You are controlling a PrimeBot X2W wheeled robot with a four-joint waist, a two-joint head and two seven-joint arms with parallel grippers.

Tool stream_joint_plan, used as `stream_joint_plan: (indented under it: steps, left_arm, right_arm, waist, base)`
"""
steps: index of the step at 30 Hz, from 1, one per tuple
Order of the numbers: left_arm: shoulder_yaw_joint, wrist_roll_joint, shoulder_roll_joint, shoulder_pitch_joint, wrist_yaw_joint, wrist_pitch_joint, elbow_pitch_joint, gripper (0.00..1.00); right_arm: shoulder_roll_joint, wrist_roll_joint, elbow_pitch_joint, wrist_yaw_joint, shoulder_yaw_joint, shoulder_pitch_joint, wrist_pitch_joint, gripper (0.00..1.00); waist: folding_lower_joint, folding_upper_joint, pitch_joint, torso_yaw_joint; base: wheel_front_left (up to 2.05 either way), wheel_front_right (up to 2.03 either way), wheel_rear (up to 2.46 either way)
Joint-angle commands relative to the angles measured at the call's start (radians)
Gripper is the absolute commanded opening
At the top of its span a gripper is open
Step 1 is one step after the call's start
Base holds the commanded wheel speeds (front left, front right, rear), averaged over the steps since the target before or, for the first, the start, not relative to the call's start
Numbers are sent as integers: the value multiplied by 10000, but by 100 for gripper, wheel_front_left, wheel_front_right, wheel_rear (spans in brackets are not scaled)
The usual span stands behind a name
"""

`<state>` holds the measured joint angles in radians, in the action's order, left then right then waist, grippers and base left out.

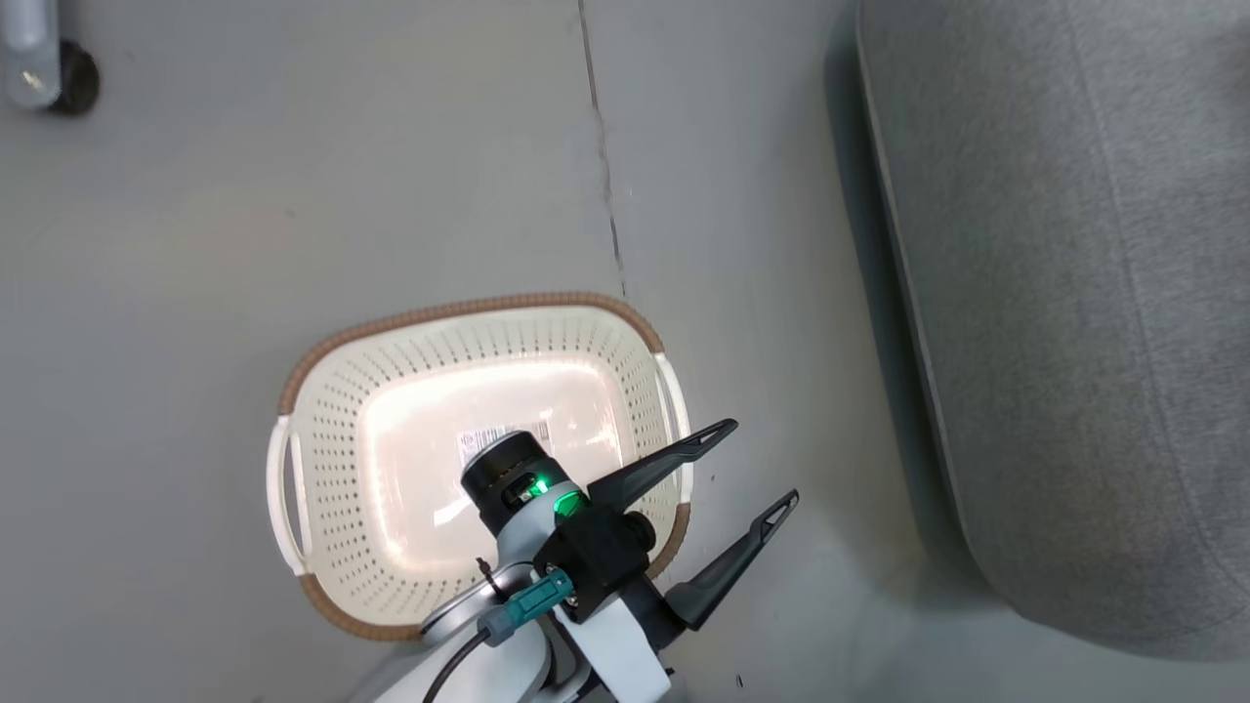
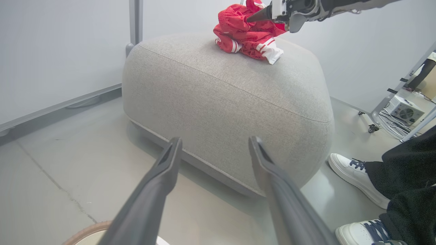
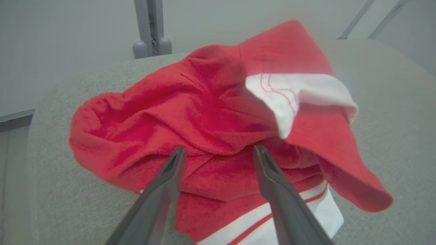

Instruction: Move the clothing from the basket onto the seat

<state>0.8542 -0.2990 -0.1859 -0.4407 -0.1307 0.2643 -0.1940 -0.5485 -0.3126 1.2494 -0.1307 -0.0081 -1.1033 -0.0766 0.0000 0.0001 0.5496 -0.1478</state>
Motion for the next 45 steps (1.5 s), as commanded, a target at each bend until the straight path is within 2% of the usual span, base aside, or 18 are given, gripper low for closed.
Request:
stream_joint_plan:
  steps: [1,8,14,15,19,23,25,27,32,36,38,40,45]
  left_arm:
    - [-72,-90,42,83,6,13,-24,100]
    - [-602,-264,315,516,6,13,-46,100]
    - [-1174,-76,483,1057,8,13,-51,100]
    - [-1174,-76,483,1057,8,13,-51,100]
    - [-1705,36,605,1342,6,13,15,100]
    - [-2275,108,694,1612,6,13,125,100]
    - [-2779,151,774,1741,6,11,197,100]
    - [-3344,196,868,1948,6,13,257,100]
    - [-4699,743,1076,2531,11,13,292,100]
    - [-5528,1137,1224,3050,72,13,386,100]
    - [-5925,1248,1264,3361,209,11,451,100]
    - [-6249,1319,1311,3687,444,13,464,100]
    - [-6525,825,1340,4303,857,13,684,100]
  right_arm:
    - [23,-136,-152,-3,221,354,26,100]
    - [93,-1299,-1726,-3,1749,1712,-243,100]
    - [-177,-3209,-4380,-3,3125,3175,-1258,100]
    - [-177,-3209,-4380,-3,3125,3175,-1258,100]
    - [-633,-4200,-6188,-3,3773,4207,-1749,100]
    - [-472,-5355,-7838,-4,3552,5207,-1891,100]
    - [-340,-5214,-8781,-4,3225,5667,-1893,100]
    - [60,-5013,-9622,-4,2846,6284,-1887,100]
    - [783,-3624,-10980,-6,2408,7585,-1892,100]
    - [1318,-2323,-11533,-3,2247,8502,-1895,100]
    - [1437,-1252,-11680,-4,2347,8984,-1895,100]
    - [2127,-1048,-11881,-10,2136,9444,-1895,100]
    - [3181,-271,-12254,-3,1515,10373,-1898,100]
  waist:
    - [0,-1,-669,18]
    - [0,-1,-2023,-47]
    - [0,-1,-3005,18]
    - [0,-1,-3005,18]
    - [0,-1,-3462,149]
    - [0,-1,-3801,354]
    - [0,-1,-3905,466]
    - [0,-1,-4019,605]
    - [0,-1,-4456,984]
    - [0,-1,-4795,1321]
    - [0,-1,-4968,1536]
    - [0,-1,-5106,1698]
    - [0,-1,-5303,2074]
  base:
    - [0,0,0]
    - [0,0,0]
    - [0,0,0]
    - [0,0,0]
    - [0,0,0]
    - [0,0,0]
    - [0,0,0]
    - [0,0,0]
    - [0,0,0]
    - [0,0,0]
    - [0,0,0]
    - [0,0,0]
    - [0,0,0]
